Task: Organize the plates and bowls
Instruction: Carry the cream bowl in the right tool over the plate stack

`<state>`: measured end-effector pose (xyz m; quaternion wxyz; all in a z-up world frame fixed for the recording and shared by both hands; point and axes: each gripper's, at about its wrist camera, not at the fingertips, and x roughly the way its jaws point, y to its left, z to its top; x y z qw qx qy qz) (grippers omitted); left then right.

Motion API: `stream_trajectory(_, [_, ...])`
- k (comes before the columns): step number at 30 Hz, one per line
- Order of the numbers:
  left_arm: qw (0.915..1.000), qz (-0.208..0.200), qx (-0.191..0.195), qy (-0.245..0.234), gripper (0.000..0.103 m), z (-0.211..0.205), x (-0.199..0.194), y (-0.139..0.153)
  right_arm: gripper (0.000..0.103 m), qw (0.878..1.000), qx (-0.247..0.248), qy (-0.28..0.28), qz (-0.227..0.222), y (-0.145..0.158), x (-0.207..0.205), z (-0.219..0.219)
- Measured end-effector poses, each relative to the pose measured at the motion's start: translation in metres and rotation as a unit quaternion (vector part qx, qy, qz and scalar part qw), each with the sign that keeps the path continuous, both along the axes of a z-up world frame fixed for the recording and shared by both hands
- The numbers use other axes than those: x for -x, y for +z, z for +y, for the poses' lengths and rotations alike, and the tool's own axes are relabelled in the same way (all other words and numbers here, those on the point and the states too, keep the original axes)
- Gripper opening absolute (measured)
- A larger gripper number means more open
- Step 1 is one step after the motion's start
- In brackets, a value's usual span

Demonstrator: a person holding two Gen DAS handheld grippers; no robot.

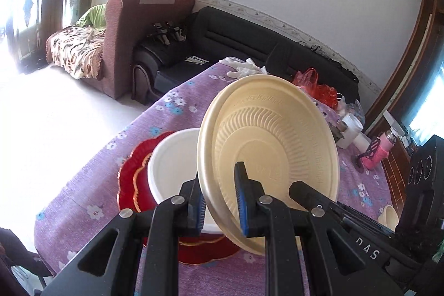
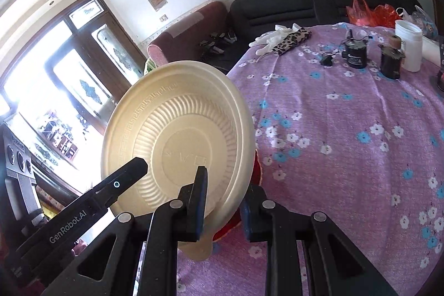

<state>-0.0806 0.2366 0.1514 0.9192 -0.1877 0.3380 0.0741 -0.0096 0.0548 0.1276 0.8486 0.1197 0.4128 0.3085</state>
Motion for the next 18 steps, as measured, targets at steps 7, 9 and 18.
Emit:
stream_trajectory(7, [0.9979, 0.056, 0.011, 0.029, 0.018, 0.041, -0.024, -0.03, 0.024, 0.999, 0.035, 0.023, 0.034, -0.021, -0.026, 0.05])
stream_trajectory(9, [0.9967, 0.072, 0.022, 0.03, 0.026, 0.048, -0.031, -0.04, 0.025, 0.998, 0.046, 0.024, 0.037, -0.026, -0.027, 0.059])
stream_trajectory(18, [0.9961, 0.068, 0.032, 0.046, 0.058, 0.06, -0.027, -0.045, 0.039, 0.998, 0.065, 0.001, 0.005, -0.027, -0.024, 0.065])
